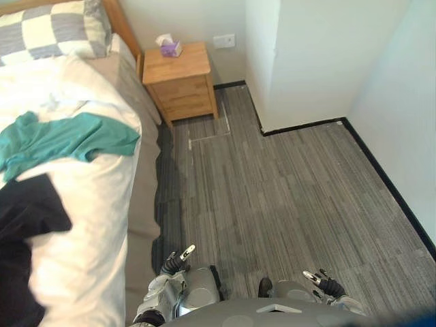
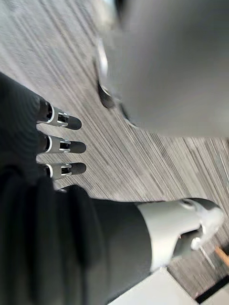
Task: Tidy the bed and pick cloth on bed and put in laundry
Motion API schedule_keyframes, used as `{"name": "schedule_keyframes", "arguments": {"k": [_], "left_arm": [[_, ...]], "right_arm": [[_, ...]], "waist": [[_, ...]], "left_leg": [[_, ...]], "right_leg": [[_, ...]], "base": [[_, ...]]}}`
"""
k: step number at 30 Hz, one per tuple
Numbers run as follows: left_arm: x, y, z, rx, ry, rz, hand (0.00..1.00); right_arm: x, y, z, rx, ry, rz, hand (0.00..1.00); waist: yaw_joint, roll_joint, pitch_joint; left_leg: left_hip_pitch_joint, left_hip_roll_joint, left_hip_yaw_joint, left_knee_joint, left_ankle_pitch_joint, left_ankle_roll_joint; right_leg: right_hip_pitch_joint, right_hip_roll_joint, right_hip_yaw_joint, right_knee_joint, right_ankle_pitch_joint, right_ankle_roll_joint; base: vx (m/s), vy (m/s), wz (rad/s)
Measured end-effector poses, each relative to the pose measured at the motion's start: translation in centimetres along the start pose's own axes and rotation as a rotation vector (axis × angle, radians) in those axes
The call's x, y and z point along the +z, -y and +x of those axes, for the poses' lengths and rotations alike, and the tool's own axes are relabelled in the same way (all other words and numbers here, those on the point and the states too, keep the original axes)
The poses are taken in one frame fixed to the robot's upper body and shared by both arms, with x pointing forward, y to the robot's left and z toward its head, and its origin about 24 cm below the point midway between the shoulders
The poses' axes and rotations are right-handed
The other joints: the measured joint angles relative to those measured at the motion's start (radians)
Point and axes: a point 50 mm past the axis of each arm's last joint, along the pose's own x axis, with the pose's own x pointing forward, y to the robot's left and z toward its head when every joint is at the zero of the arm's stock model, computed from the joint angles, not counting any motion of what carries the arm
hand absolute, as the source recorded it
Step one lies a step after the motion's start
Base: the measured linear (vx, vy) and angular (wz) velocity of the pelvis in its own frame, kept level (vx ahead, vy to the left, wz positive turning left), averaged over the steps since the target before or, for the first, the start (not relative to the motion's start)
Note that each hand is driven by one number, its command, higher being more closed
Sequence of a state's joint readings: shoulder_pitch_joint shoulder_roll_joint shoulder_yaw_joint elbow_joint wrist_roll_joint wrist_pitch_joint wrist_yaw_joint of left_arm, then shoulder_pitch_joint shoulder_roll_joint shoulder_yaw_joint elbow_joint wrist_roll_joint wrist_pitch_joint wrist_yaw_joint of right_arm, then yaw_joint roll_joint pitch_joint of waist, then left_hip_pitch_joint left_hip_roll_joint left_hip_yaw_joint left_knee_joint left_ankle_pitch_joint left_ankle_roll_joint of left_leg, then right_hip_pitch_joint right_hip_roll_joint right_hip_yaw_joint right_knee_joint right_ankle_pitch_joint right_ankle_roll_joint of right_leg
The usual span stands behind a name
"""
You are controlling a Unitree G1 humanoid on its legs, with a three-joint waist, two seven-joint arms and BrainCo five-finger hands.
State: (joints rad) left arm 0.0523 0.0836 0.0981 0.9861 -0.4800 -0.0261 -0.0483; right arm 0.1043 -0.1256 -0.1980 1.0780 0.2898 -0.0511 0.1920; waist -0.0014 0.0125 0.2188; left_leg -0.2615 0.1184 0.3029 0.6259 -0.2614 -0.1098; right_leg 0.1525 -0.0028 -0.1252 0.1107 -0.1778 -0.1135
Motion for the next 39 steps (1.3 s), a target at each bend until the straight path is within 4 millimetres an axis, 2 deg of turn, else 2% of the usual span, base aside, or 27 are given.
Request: {"name": "schedule_keyframes", "arguments": {"k": [3, 4, 5, 6, 8, 9, 10, 11, 12, 13, 14, 15, 18, 21, 23, 24, 25, 27, 29, 30, 31, 32, 34, 36, 37, 38, 39], "left_arm": [[-0.4, -0.2, -0.1, 0.009, -0.014, -0.016, 0.0], [-0.7, -0.3, -0.1, 0.013, -0.022, -0.025, 0.0], [-0.8, -0.6, -0.2, 0.017, -0.023, -0.05, 0.0], [-0.7, -0.8, -0.2, 0.02, -0.019, -0.069, 0.0], [-0.5, -1.2, -0.3, 0.025, -0.01, -0.095, 0.0], [-0.6, -1.3, -0.3, 0.031, -0.016, -0.108, 0.0], [-0.6, -1.4, -0.3, 0.032, -0.021, -0.109, 0.0], [-0.8, -1.4, -0.3, 0.035, -0.038, -0.11, 0.0], [-1.0, -1.6, -0.4, 0.036, -0.05, -0.101, 0.0], [-1.0, -1.7, -0.4, 0.038, -0.055, -0.092, 0.0], [-1.0, -2.0, -0.5, 0.041, -0.064, -0.068, 0.0], [-1.1, -2.1, -0.5, 0.042, -0.071, -0.06, 0.0], [-1.3, -2.1, -0.6, 0.046, -0.08, -0.03, 0.0], [-1.7, -2.4, -0.7, 0.055, -0.093, -0.017, 0.0], [-1.8, -2.1, -0.7, 0.048, -0.104, 0.003, 0.0], [-1.9, -1.9, -0.6, 0.046, -0.108, 0.013, 0.0], [-1.7, -1.6, -0.5, 0.052, -0.109, 0.021, 0.0], [-1.7, -1.7, -0.5, 0.058, -0.111, 0.023, 0.0], [-1.7, -2.1, -0.5, 0.076, -0.115, 0.025, 0.0], [-1.7, -2.3, -0.6, 0.083, -0.117, 0.028, 0.0], [-1.8, -2.2, -0.5, 0.08, -0.118, 0.028, 0.0], [-2.1, -1.4, -0.4, 0.06, -0.125, 0.017, 0.0], [-2.1, -0.7, -0.3, 0.046, -0.122, 0.01, 0.0], [-2.3, -0.6, -0.3, 0.045, -0.125, -0.007, 0.0], [-2.2, -0.5, -0.3, 0.043, -0.119, -0.019, 0.0], [-2.0, -0.3, -0.3, 0.036, -0.098, -0.041, 0.0], [-1.5, -0.2, -0.2, 0.036, -0.065, -0.046, 0.0]], "right_arm": [[0.0, 0.2, -0.1, -0.011, 0.008, 0.026, 0.0], [-0.2, 0.4, -0.2, -0.015, 0.002, 0.026, 0.0], [-0.6, 0.4, -0.3, -0.016, -0.01, 0.009, 0.0], [-0.2, 0.1, -0.1, -0.005, -0.003, -0.008, 0.0], [0.3, -0.2, 0.1, 0.006, 0.006, -0.027, 0.0], [1.0, -0.4, 0.3, 0.013, 0.022, -0.041, 0.0], [1.2, -0.6, 0.4, 0.016, 0.028, -0.048, 0.0], [1.4, -0.7, 0.4, 0.021, 0.039, -0.054, 0.0], [1.2, -0.9, 0.4, 0.019, 0.042, -0.026, 0.0], [1.0, -1.1, 0.4, 0.019, 0.04, -0.008, 0.0], [0.6, -1.4, 0.4, 0.022, 0.031, 0.006, 0.0], [0.9, -1.2, 0.4, 0.015, 0.048, 0.0, 0.0], [1.2, -1.0, 0.4, 0.013, 0.063, -0.009, 0.0], [1.2, -1.6, 0.4, 0.029, 0.07, 0.006, 0.0], [1.5, -1.8, 0.5, 0.033, 0.091, 0.019, 0.0], [1.6, -1.8, 0.5, 0.035, 0.1, 0.027, 0.0], [1.6, -1.9, 0.5, 0.038, 0.108, 0.034, 0.0], [1.7, -2.1, 0.5, 0.046, 0.117, 0.02, 0.0], [1.5, -2.2, 0.3, 0.051, 0.122, 0.013, 0.0], [0.8, -1.8, 0.1, 0.036, 0.108, 0.026, 0.0], [1.0, -1.7, 0.1, 0.033, 0.114, 0.027, 0.0], [1.8, -1.4, 0.1, 0.026, 0.134, 0.014, 0.0], [3.0, -1.6, 0.4, 0.033, 0.156, -0.015, 0.0], [3.1, -1.3, 0.5, 0.025, 0.131, -0.034, 0.0], [2.9, -1.2, 0.5, 0.022, 0.123, -0.046, 0.0], [2.8, -0.9, 0.5, 0.015, 0.104, -0.081, 0.0], [2.3, -0.4, 0.4, 0.002, 0.081, -0.096, 0.0]], "waist": [[0.007, 0.019, 0.029], [0.007, 0.021, 0.032], [0.009, 0.012, 0.037], [0.013, 0.008, 0.043], [0.02, -0.011, 0.037], [0.022, -0.015, 0.034], [0.024, -0.017, 0.033], [0.028, -0.02, 0.027], [0.027, -0.028, 0.023], [0.025, -0.036, 0.019], [0.015, -0.053, 0.011], [0.005, -0.058, 0.007], [0.012, -0.048, 0.007], [0.014, -0.036, 0.004], [0.009, -0.03, 0.001], [0.006, -0.028, 0.002], [0.001, -0.032, 0.004], [-0.012, -0.047, 0.015], [-0.013, -0.061, 0.024], [-0.017, -0.065, 0.023], [-0.02, -0.052, 0.022], [-0.022, -0.016, 0.018], [-0.01, 0.01, 0.028], [-0.012, 0.024, 0.022], [-0.01, 0.024, 0.026], [-0.007, 0.037, 0.034], [-0.004, 0.042, 0.047]], "left_leg": [[0.005, -0.031, 0.019, -0.409, 0.171, 0.026], [0.008, -0.028, 0.025, -0.442, 0.216, 0.032], [0.026, -0.035, 0.071, -0.441, 0.283, 0.069], [0.027, -0.049, 0.113, -0.396, 0.253, 0.119], [-0.007, -0.065, 0.157, -0.303, 0.161, 0.169], [-0.006, -0.086, 0.17, -0.289, 0.124, 0.202], [0.003, -0.098, 0.176, -0.293, 0.112, 0.21], [0.032, -0.125, 0.18, -0.317, 0.093, 0.223], [0.074, -0.155, 0.174, -0.346, 0.079, 0.229], [0.096, -0.173, 0.161, -0.362, 0.076, 0.231], [0.143, -0.204, 0.132, -0.388, 0.069, 0.242], [0.196, -0.218, 0.097, -0.407, 0.06, 0.242], [0.308, -0.207, 0.033, -0.466, 0.058, 0.237], [0.408, -0.153, -0.047, -0.519, 0.04, 0.203], [0.438, -0.128, -0.091, -0.538, 0.03, 0.183], [0.447, -0.121, -0.109, -0.547, 0.025, 0.174], [0.467, -0.117, -0.141, -0.558, 0.015, 0.157], [0.503, -0.123, -0.171, -0.555, -0.007, 0.119], [0.547, -0.127, -0.201, -0.549, -0.034, 0.073], [0.575, -0.1, -0.232, -0.515, -0.063, 0.036], [0.57, -0.084, -0.235, -0.499, -0.067, 0.029], [0.555, -0.054, -0.228, -0.468, -0.066, 0.027], [0.536, -0.022, -0.227, -0.411, -0.047, 0.007], [0.435, 0.011, -0.238, -0.163, 0.01, -0.017], [0.389, 0.026, -0.235, -0.06, 0.035, -0.028], [0.296, 0.061, -0.221, 0.143, 0.034, -0.025], [0.237, 0.081, -0.19, 0.241, -0.003, -0.002]], "right_leg": [[0.07, -0.003, 0.033, -0.056, -0.025, 0.036], [0.083, -0.008, 0.04, -0.064, -0.036, 0.048], [0.104, -0.033, 0.046, -0.066, -0.074, 0.062], [0.116, -0.067, 0.049, -0.059, -0.106, 0.07], [0.118, -0.116, 0.05, -0.056, -0.124, 0.071], [0.112, -0.138, 0.045, -0.027, -0.113, 0.093], [0.104, -0.151, 0.033, -0.002, -0.106, 0.105], [0.064, -0.18, 0.018, 0.109, -0.101, 0.149], [-0.006, -0.217, 0.002, 0.306, -0.091, 0.209], [-0.056, -0.239, 0.001, 0.44, -0.07, 0.23], [-0.149, -0.283, -0.011, 0.671, -0.022, 0.249], [-0.195, -0.311, -0.054, 0.808, -0.022, 0.251], [-0.251, -0.312, -0.152, 0.852, -0.053, 0.251], [-0.307, -0.22, -0.215, 0.601, -0.09, 0.243], [-0.351, -0.154, -0.193, 0.395, -0.06, 0.22], [-0.378, -0.127, -0.172, 0.283, -0.01, 0.209], [-0.411, -0.097, -0.129, 0.106, 0.096, 0.209], [-0.429, -0.094, -0.068, -0.029, 0.19, 0.22], [-0.419, -0.1, -0.015, -0.043, 0.2, 0.222], [-0.403, -0.089, 0.022, 0.015, 0.302, 0.188], [-0.403, -0.078, 0.025, 0.033, 0.307, 0.174], [-0.414, -0.05, 0.014, 0.074, 0.276, 0.14], [-0.429, -0.035, -0.007, 0.145, 0.215, 0.103], [-0.386, -0.029, -0.04, 0.163, 0.145, 0.085], [-0.361, -0.024, -0.041, 0.148, 0.136, 0.084], [-0.295, -0.009, -0.057, 0.101, 0.13, 0.078], [-0.221, -0.01, -0.087, 0.059, 0.127, 0.074]], "base": [[0.34, 0.172, -0.36], [0.31, 0.225, -0.14], [0.33, 0.259, -0.09], [0.35, 0.273, -0.12], [0.45, 0.304, -0.26], [0.54, 0.328, -0.27], [0.56, 0.328, -0.17], [0.43, 0.288, -0.02], [0.42, 0.286, 0.08], [0.42, 0.26, 0.4], [0.43, 0.212, 0.71], [0.53, 0.215, 0.83], [0.35, 0.087, 0.63], [0.44, -0.021, 0.74], [0.32, -0.078, 0.64], [0.37, -0.123, 0.62], [0.38, -0.145, 0.64], [0.39, -0.198, 0.68], [0.44, -0.291, 0.87], [0.58, -0.423, 1.0], [0.58, -0.41, 0.91], [0.45, -0.313, 0.38], [0.37, -0.251, 0.22], [0.4, -0.32, 0.35], [0.32, -0.23, 0.4], [0.36, -0.225, 0.42], [0.28, -0.148, 0.44]]}}
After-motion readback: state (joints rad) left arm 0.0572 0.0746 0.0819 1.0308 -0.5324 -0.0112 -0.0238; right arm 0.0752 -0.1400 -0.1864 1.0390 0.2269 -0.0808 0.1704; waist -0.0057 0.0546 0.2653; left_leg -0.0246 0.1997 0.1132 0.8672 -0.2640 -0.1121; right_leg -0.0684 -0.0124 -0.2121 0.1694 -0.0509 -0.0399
